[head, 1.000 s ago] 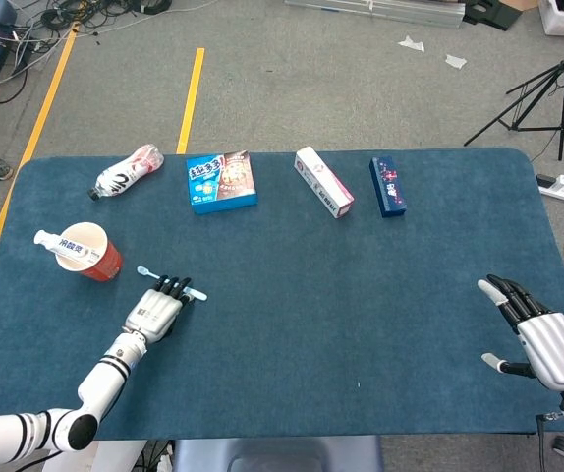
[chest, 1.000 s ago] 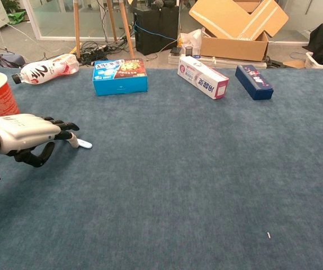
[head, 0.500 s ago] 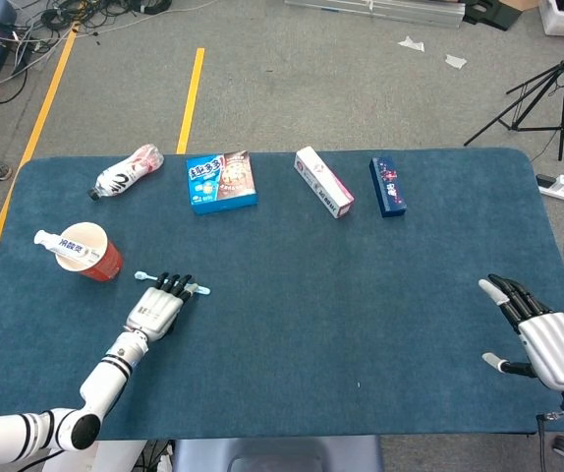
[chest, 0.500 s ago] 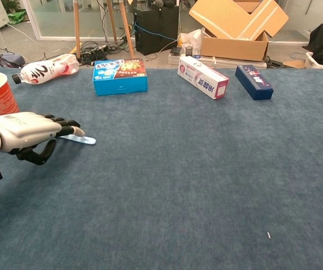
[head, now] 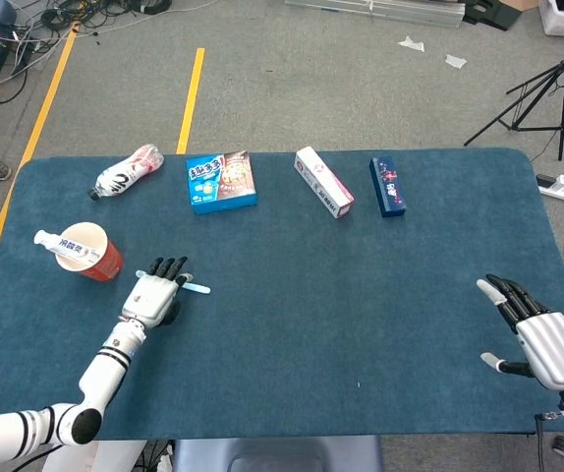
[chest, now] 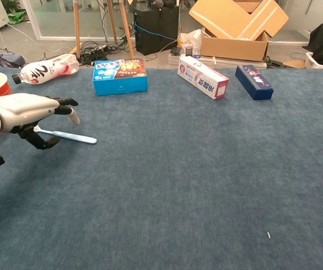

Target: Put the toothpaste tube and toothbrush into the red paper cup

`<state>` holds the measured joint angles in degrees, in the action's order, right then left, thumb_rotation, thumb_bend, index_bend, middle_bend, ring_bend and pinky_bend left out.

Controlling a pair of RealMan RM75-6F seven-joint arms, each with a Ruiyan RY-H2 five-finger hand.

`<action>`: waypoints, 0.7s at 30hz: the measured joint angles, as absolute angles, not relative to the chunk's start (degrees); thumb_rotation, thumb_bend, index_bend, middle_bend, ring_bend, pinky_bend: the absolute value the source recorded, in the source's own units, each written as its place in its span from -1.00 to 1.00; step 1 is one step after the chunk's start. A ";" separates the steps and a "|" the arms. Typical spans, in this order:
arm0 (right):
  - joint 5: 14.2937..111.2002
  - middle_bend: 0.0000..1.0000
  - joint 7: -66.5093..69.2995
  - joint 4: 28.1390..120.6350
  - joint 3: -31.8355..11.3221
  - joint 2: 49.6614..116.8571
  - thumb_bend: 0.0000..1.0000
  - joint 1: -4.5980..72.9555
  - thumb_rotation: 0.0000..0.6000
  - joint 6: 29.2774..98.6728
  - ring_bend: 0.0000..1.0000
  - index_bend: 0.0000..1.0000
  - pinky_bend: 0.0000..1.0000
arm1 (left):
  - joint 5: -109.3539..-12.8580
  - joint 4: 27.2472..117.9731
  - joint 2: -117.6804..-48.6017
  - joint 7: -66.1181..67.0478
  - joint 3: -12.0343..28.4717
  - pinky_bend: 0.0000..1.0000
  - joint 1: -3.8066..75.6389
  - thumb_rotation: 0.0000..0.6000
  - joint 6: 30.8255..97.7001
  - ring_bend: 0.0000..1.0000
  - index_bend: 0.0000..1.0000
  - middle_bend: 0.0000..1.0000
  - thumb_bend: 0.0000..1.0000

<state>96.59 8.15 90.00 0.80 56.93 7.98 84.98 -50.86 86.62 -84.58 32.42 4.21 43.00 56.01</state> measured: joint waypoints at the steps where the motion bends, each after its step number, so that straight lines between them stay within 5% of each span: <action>1: 96.55 -0.80 8.10 90.04 0.77 56.89 -1.00 7.99 1.00 84.96 -0.78 -0.83 -0.14 | -50.38 86.22 -84.75 32.44 4.43 -1.00 43.13 1.00 55.87 -1.00 -0.28 -1.00 -0.45; 6: 96.43 -0.80 8.07 90.11 0.77 56.73 -1.00 7.97 1.00 84.92 -0.78 -0.83 -0.14 | -46.29 82.75 -86.10 33.78 5.65 -1.00 44.57 1.00 54.02 -1.00 -0.13 -1.00 -0.55; 21: 96.09 -0.80 8.64 89.66 0.83 56.81 -1.00 7.89 1.00 84.70 -0.78 -0.83 -0.14 | -46.06 74.62 -90.67 31.64 7.32 -1.00 45.82 1.00 52.31 -1.00 -0.15 -1.00 -0.55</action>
<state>96.09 8.64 89.66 0.83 56.81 7.89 84.70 -46.06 74.62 -90.67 31.64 7.32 45.82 52.31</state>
